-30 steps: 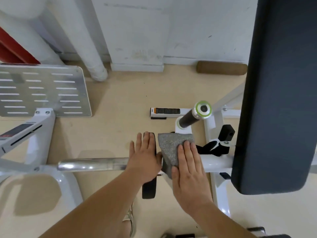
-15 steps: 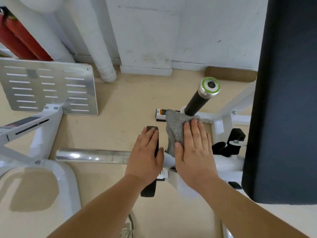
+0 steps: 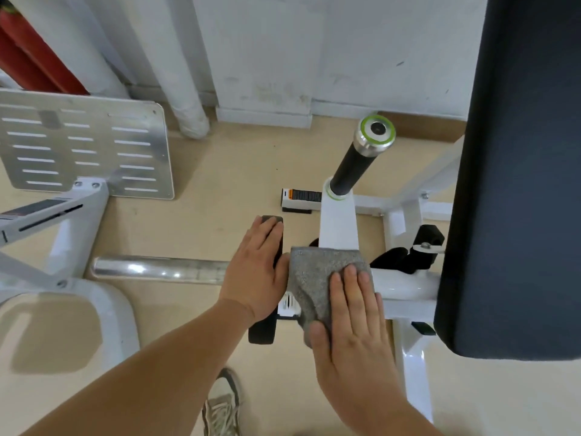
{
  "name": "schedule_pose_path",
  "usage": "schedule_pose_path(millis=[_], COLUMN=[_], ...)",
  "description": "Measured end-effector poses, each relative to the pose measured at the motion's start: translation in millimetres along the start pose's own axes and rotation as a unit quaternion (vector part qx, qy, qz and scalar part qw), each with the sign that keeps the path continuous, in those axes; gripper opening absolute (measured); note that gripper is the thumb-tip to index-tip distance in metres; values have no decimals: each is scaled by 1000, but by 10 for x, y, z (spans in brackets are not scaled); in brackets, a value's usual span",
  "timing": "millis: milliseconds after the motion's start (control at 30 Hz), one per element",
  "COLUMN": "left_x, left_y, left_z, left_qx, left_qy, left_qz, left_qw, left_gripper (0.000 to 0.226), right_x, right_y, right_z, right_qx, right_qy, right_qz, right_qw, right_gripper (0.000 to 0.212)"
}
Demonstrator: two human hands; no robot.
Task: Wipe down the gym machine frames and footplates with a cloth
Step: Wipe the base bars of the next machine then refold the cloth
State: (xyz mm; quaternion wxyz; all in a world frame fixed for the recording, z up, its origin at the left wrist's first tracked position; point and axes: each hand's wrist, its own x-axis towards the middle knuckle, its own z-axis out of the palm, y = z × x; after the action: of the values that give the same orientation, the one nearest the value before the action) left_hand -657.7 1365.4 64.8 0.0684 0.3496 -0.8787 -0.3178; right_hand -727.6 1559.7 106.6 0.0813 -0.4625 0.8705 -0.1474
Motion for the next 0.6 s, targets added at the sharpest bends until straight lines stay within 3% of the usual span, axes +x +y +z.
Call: schedule_pose_path(millis=[200,367,500,600], left_x=[13,1,4,5], left_y=[-13,11,6,-2], left_z=[5,-16,-6,6], left_qx=[-18,-32,-14,-10], left_qy=[-2,-4,-10,-5], left_qz=[-5,-18,-15,-9], left_qw=[1000,999,1000,1000], left_gripper=[70,74,75,74], right_x=[999,563,63,240], right_y=[120,64,-8,-30], right_z=[-89,-155,-161,-323], right_qx=[74,167,94,68], right_qy=[-20,-24,-29,-88], right_qz=[49,46,61,69], right_qw=[996,985,993,991], right_gripper=[76,69,71,79])
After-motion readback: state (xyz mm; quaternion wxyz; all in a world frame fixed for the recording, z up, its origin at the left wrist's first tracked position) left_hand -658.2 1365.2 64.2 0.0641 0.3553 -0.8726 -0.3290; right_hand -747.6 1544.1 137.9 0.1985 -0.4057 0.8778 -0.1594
